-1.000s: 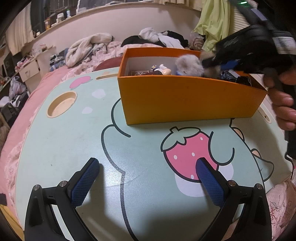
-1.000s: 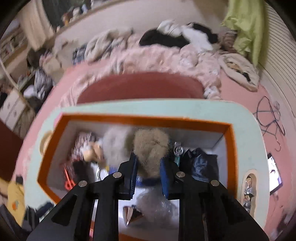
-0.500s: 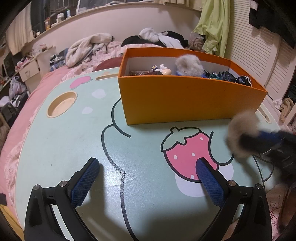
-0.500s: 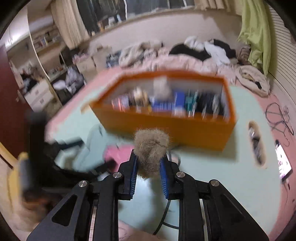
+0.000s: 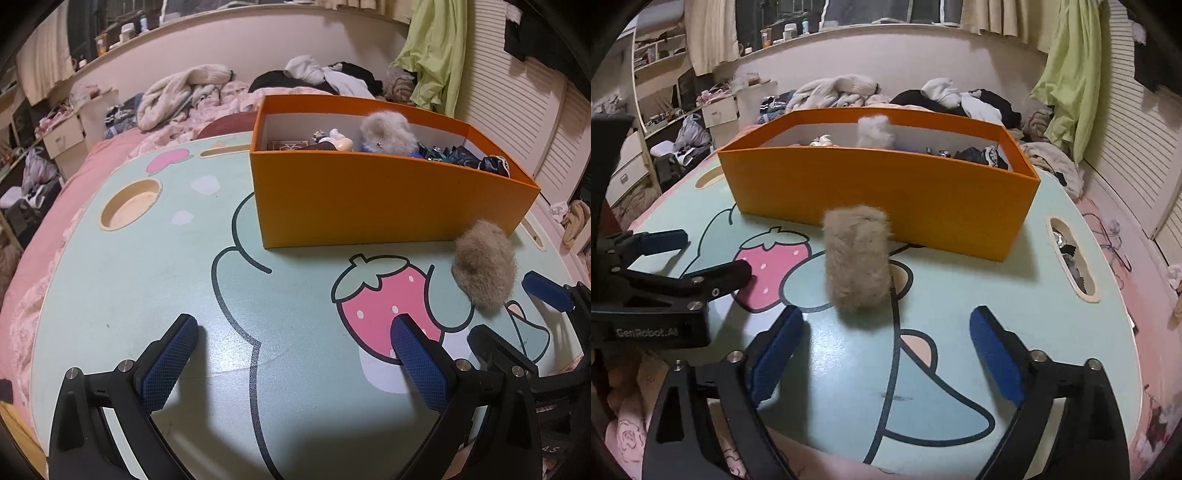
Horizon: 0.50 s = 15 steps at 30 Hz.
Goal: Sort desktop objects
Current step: 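Lower the beige fur pompom onto the table and open the right gripper, then grasp the white figurine keychain in the box with the left gripper, place it on the table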
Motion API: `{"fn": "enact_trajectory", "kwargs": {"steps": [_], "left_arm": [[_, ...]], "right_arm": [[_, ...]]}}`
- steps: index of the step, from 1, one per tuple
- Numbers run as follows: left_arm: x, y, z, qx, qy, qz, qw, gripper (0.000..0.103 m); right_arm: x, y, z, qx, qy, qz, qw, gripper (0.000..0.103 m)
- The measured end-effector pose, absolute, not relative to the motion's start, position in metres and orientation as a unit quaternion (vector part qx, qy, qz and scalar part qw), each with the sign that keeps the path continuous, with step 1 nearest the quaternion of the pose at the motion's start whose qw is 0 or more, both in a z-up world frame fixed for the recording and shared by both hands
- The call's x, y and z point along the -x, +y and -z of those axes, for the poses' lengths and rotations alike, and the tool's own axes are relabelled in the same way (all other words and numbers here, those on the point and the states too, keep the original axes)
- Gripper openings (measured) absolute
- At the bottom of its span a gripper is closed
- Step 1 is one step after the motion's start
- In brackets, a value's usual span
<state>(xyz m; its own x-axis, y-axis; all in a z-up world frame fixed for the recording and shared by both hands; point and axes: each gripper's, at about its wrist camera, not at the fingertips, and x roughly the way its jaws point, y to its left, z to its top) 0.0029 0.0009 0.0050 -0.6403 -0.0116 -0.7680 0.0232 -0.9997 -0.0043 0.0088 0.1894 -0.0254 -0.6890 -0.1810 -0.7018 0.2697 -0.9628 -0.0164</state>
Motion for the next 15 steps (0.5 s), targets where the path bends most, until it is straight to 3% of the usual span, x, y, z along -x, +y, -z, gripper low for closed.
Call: {"fn": "enact_trajectory", "kwargs": {"steps": [7,11,15], "left_arm": [[-0.004,-0.003,-0.007,-0.422,0.018,0.906,0.011,0.101],[-0.010,-0.014,-0.019,-0.410,0.043,0.911,-0.009,0.065],[-0.014,-0.015,-0.063,-0.362,0.045,0.930,-0.047,0.059]], "right_arm": [[-0.012,0.191,0.028,-0.375,0.059,0.917,0.126,0.095],[-0.011,0.190,0.026,-0.376,0.057,0.916,0.127,0.095],[-0.010,0.187,0.026,-0.376,0.056,0.916,0.127,0.096]]}}
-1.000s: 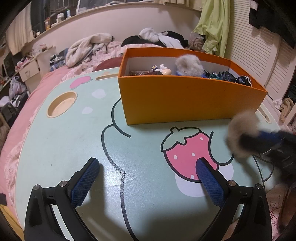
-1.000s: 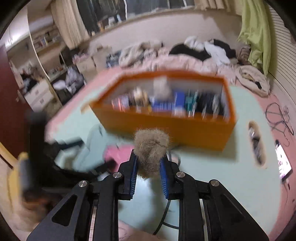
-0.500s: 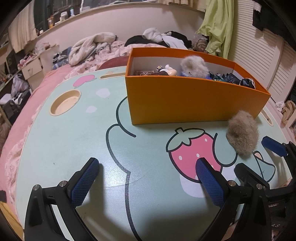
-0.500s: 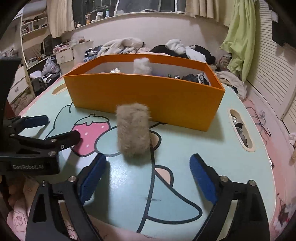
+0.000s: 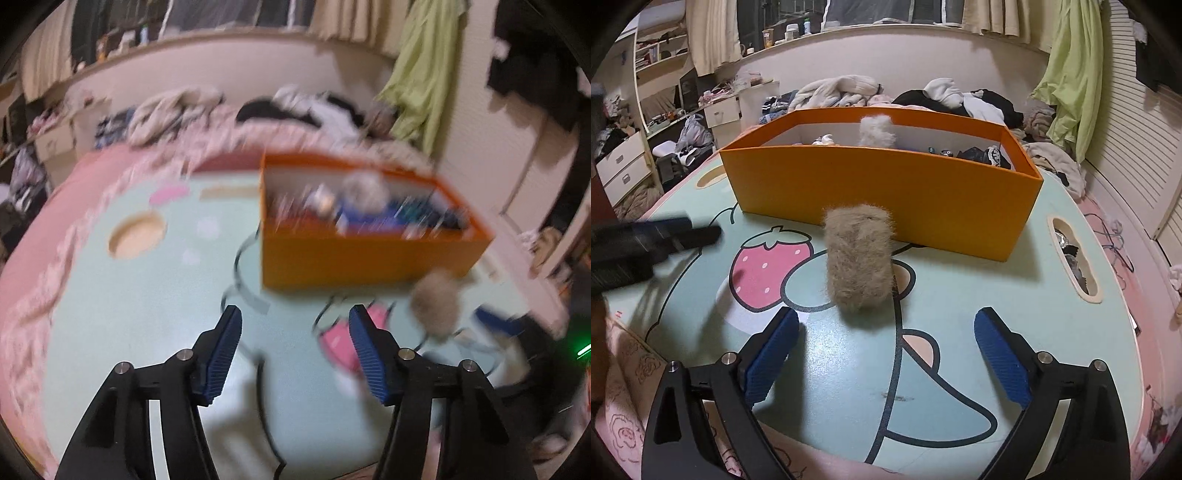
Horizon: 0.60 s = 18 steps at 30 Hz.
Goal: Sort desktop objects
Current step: 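Grasp the white figurine keychain in the box with the left gripper, place it on the table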
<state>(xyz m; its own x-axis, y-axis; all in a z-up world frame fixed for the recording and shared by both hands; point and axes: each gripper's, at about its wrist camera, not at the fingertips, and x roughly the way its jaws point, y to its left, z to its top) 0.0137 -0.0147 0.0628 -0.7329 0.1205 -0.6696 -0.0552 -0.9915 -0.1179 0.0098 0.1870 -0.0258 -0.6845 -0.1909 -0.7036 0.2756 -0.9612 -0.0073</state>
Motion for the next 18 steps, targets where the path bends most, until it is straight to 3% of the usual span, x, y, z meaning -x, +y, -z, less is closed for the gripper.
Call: {"fn": "enact_trajectory", "kwargs": {"steps": [7,14,18], "left_arm": [[0.068,0.008,-0.118,0.394,0.001,-0.914,0.101,0.059],[0.157,0.030,-0.074,0.499,0.061,-0.861,0.077,0.055],[0.175,0.038,-0.049,0.532,0.091,-0.840,0.056,0.045]], "right_arm": [[-0.008,0.189,0.027,-0.376,0.056,0.916,0.127,0.097],[-0.009,0.187,0.027,-0.376,0.056,0.916,0.126,0.097],[-0.009,0.187,0.027,-0.376,0.056,0.916,0.126,0.097]]}}
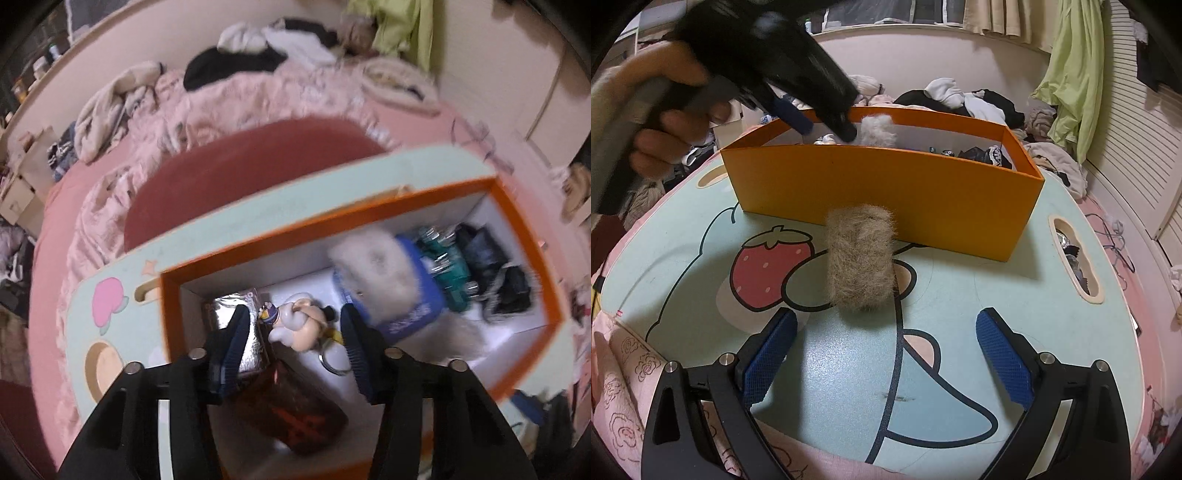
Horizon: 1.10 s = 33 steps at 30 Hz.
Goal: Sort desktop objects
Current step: 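Grasp the white figurine keychain in the box with the left gripper, place it on the table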
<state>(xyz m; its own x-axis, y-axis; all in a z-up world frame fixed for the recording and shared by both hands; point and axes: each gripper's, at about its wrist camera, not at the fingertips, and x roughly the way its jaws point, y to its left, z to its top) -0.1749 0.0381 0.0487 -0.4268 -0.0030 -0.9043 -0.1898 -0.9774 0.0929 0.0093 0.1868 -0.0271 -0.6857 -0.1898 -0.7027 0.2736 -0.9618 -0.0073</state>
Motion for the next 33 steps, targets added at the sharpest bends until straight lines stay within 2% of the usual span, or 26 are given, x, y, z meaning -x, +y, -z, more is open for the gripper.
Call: {"fn": "enact_trajectory", "kwargs": {"steps": [3,5,11,15,18,22,27,31,32,33], "left_arm": [[0.175,0.049,-0.040,0.516,0.147,-0.843,0.029,0.041],[0.171,0.050,-0.040,0.507,0.151,-0.848,0.030,0.041],[0.147,0.035,-0.072,0.444,0.091,-0.889,0.073,0.041],[0.098,0.018,-0.121,0.364,0.034,-0.925,0.101,0.041],[0.054,0.015,-0.136,0.337,0.009,-0.930,0.145,0.041],[0.017,0.025,-0.102,0.365,0.013,-0.912,0.189,0.041],[0.031,0.033,-0.046,0.408,0.009,-0.899,0.161,0.040],[0.040,0.034,-0.031,0.405,0.004,-0.902,0.148,0.040],[0.038,0.033,-0.031,0.403,0.001,-0.903,0.148,0.041],[0.035,0.030,-0.033,0.399,-0.005,-0.905,0.149,0.048]], "right_arm": [[-0.009,0.187,0.027,-0.376,0.056,0.916,0.126,0.098],[-0.010,0.186,0.028,-0.375,0.056,0.917,0.126,0.098],[-0.010,0.186,0.028,-0.375,0.056,0.917,0.126,0.098],[-0.009,0.187,0.027,-0.375,0.056,0.917,0.126,0.098],[-0.009,0.187,0.026,-0.375,0.056,0.917,0.126,0.098],[-0.009,0.187,0.026,-0.375,0.056,0.917,0.126,0.098],[-0.009,0.187,0.026,-0.375,0.055,0.917,0.126,0.098],[-0.009,0.187,0.026,-0.375,0.055,0.917,0.126,0.098],[-0.009,0.187,0.026,-0.375,0.055,0.917,0.126,0.098],[-0.009,0.187,0.026,-0.375,0.055,0.917,0.126,0.098]]}}
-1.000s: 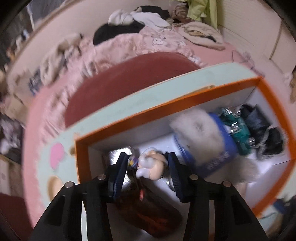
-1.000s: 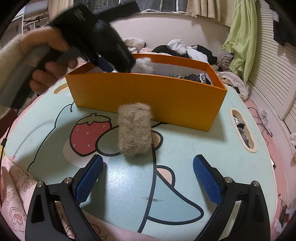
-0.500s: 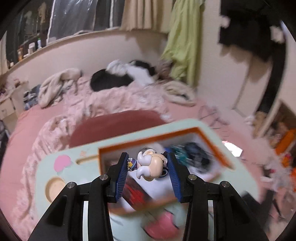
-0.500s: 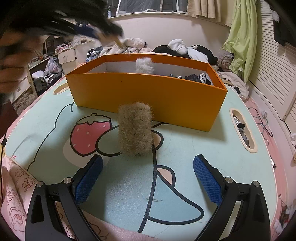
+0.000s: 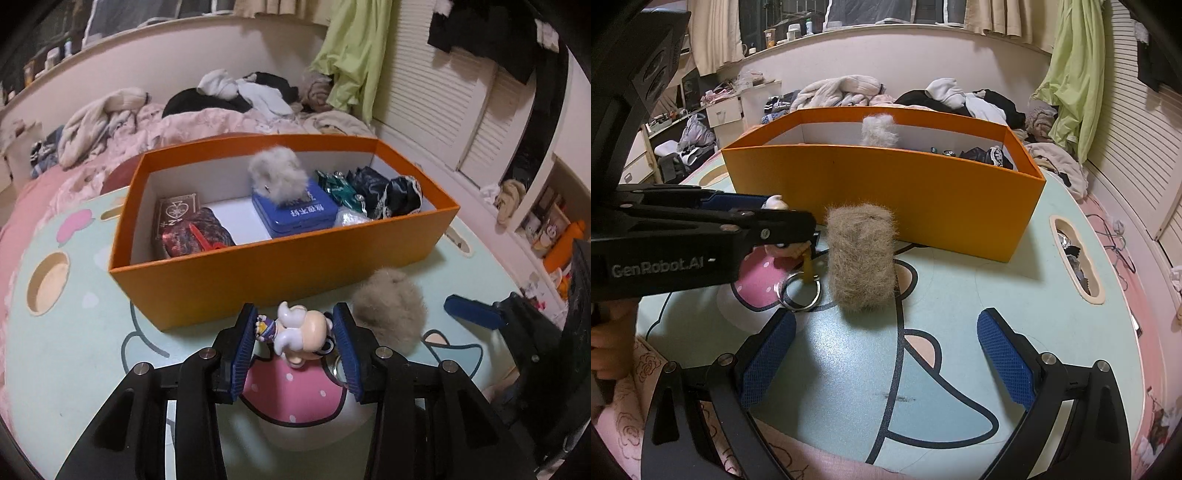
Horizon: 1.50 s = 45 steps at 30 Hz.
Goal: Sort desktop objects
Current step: 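Grasp the white figurine keychain in the box with the left gripper, place it on the table, then grasp the black tile with red symbol from the box with the right gripper, set it down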
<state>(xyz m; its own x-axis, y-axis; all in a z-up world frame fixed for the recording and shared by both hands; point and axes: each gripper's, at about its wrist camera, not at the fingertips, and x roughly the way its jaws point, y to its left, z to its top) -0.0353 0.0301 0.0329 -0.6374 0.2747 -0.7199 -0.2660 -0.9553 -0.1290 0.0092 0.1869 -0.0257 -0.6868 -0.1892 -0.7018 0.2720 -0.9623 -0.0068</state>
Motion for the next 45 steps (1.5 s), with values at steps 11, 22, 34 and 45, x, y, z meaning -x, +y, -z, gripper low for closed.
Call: {"fn": "enact_trajectory", "kwargs": {"steps": [11,22,34,45], "left_arm": [[-0.014,-0.010,-0.006,0.412,-0.018,-0.909,0.060,0.103],[-0.015,-0.007,-0.005,0.408,0.009,-0.913,0.021,0.103],[-0.016,-0.008,-0.004,0.408,0.008,-0.913,0.022,0.103],[-0.014,-0.009,-0.004,0.407,0.008,-0.913,0.022,0.103]], "right_arm": [[-0.010,0.187,0.026,-0.375,0.059,0.917,0.124,0.099],[-0.008,0.181,0.026,-0.376,0.056,0.916,0.123,0.100],[0.017,0.172,-0.053,-0.322,-0.081,0.912,0.241,0.067],[0.163,0.067,-0.030,-0.555,0.007,0.794,0.250,0.054]]}}
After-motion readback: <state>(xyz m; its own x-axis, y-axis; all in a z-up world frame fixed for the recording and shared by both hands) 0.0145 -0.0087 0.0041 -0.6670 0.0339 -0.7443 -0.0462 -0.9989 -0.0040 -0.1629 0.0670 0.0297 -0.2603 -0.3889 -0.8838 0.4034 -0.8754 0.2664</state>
